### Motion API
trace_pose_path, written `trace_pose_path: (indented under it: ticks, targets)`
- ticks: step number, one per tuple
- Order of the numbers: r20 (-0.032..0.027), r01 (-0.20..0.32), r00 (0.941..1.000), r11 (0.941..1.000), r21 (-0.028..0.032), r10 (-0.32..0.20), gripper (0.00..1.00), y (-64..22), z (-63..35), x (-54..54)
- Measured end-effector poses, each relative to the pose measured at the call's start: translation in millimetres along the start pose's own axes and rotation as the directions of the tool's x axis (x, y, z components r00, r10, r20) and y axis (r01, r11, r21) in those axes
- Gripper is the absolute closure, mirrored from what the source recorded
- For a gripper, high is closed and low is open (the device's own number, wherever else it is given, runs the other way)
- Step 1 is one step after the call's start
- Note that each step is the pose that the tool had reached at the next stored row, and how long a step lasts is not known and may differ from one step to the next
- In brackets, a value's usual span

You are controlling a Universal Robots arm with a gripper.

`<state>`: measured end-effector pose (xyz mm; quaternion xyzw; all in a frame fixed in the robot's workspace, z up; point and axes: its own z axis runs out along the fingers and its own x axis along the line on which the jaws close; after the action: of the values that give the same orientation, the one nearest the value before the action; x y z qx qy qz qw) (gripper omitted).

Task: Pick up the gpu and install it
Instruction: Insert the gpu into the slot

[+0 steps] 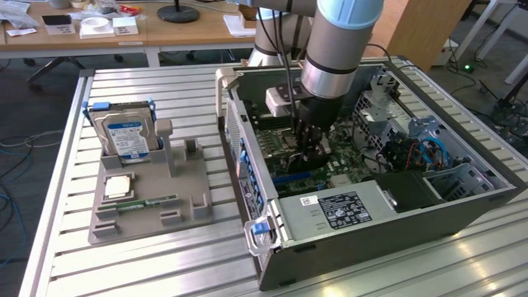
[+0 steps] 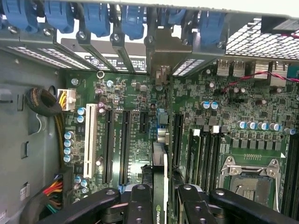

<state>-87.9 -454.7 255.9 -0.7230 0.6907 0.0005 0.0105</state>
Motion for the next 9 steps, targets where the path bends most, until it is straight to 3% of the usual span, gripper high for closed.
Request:
trace_pose_path:
  ticks: [4,9]
  targets:
    - [-0.0004,0.0,1.0,1.0,0.0021,0.0,0.74,0.3,0.3,0.0]
    - [-0.0008,0.0,1.0,1.0,0.0097,0.0,0.74,1.0,1.2,0.0]
